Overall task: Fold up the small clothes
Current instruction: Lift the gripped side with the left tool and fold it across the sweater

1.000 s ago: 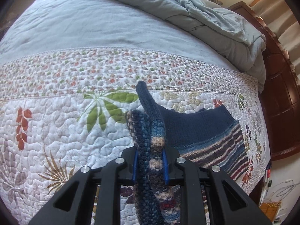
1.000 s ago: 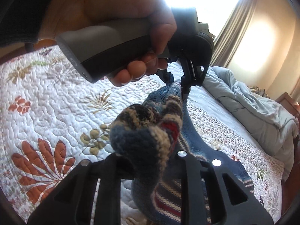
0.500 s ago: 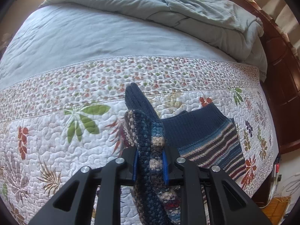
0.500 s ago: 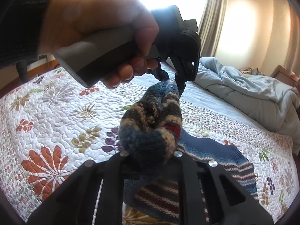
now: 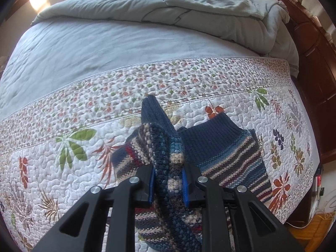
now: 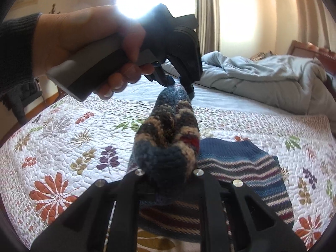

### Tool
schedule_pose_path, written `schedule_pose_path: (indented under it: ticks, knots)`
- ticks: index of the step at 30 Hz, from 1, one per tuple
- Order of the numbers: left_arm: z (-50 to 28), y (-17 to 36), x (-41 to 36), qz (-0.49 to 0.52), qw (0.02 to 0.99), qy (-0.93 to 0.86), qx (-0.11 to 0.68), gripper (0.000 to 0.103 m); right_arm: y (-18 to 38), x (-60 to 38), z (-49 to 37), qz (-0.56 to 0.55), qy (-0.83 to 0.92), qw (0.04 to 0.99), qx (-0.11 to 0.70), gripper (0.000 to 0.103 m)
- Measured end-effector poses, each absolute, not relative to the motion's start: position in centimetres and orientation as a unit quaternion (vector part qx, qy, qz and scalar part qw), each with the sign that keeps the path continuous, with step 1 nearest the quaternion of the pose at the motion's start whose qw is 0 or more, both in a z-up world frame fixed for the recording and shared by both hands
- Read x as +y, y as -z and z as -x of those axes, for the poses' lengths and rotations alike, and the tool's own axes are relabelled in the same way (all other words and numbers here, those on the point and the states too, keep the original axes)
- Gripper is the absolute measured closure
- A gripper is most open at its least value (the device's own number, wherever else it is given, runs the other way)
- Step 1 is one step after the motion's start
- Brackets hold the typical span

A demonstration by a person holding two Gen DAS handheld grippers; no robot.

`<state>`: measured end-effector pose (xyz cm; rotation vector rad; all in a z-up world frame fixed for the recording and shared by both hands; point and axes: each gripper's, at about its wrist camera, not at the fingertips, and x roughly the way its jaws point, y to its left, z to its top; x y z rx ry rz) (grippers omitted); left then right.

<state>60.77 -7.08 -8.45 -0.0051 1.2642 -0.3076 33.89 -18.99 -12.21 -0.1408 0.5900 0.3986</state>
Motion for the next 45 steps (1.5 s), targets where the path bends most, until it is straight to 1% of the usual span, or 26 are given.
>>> schedule_pose_path:
  ticks: [15, 22, 27, 33, 45]
  knots:
    - [-61.9, 10.4, -16.9, -0.050, 0.783, 0.143, 0.603, 0.083, 13.8, -27.5, -34.4, -0.052, -0.179, 0.937, 0.295, 0.092]
    - [-61.9, 10.8, -20.3, -0.064, 0.781, 0.149, 0.604, 0.083, 14.3, -31.1, -34.6, -0.084, -0.175, 0.934, 0.301, 0.092]
    - [-61.9, 11.7, -22.9, -0.067, 0.779, 0.154, 0.604, 0.083, 14.6, -33.6, -34.7, -0.094, -0.160, 0.933, 0.308, 0.092]
    - [-61.8, 13.9, -26.0, -0.086, 0.772, 0.158, 0.609, 0.083, 15.5, -35.5, -34.7, -0.100, -0.147, 0.930, 0.322, 0.092]
    - [-62.1, 15.9, -28.1, -0.100, 0.774, 0.154, 0.606, 0.083, 17.1, -37.8, -35.2, -0.118, -0.137, 0.924, 0.338, 0.092]
